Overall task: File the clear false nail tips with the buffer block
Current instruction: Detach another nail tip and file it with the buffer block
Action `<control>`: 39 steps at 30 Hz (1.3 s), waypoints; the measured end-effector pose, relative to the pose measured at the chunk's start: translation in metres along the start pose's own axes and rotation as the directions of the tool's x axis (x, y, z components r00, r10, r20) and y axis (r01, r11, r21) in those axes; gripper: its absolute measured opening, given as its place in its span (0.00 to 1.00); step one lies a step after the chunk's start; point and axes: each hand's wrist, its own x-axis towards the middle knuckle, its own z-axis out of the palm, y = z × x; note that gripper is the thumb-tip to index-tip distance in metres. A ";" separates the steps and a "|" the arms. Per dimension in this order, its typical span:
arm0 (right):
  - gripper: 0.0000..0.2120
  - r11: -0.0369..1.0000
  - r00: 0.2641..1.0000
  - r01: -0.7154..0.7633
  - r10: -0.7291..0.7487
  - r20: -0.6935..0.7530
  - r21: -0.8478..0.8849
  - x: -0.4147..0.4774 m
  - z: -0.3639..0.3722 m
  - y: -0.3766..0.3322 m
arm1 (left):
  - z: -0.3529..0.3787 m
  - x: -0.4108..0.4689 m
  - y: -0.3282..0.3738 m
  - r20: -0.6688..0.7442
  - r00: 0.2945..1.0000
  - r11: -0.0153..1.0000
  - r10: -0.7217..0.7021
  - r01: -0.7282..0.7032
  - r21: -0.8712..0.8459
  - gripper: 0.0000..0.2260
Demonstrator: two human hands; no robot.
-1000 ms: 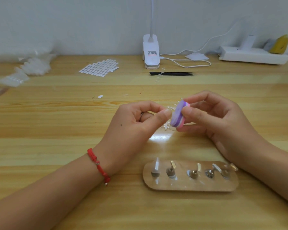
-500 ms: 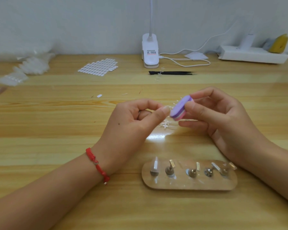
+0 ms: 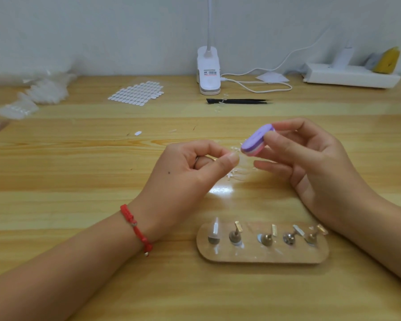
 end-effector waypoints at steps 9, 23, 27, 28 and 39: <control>0.11 1.000 1.000 -0.001 0.001 0.025 0.002 -0.001 0.000 0.000 | 0.000 0.000 -0.001 -0.018 1.000 1.000 -0.002 0.002 -0.004 0.06; 0.09 0.997 0.994 -0.014 0.022 0.105 -0.077 -0.003 0.004 0.000 | -0.003 0.003 -0.003 -0.023 0.999 0.999 -0.041 0.040 -0.009 0.06; 0.10 0.997 0.998 -0.067 0.066 0.019 0.038 0.001 -0.002 -0.001 | -0.002 0.005 -0.004 0.023 0.997 0.997 -0.070 0.069 0.014 0.06; 0.10 0.997 0.997 -0.073 0.072 0.016 0.037 0.002 -0.002 -0.001 | -0.003 0.004 -0.004 0.017 0.998 0.998 -0.065 0.065 0.006 0.06; 0.12 0.996 0.995 -0.084 0.083 0.056 0.013 0.002 -0.001 0.000 | -0.004 0.002 -0.002 0.083 0.995 0.998 -0.061 0.058 0.036 0.07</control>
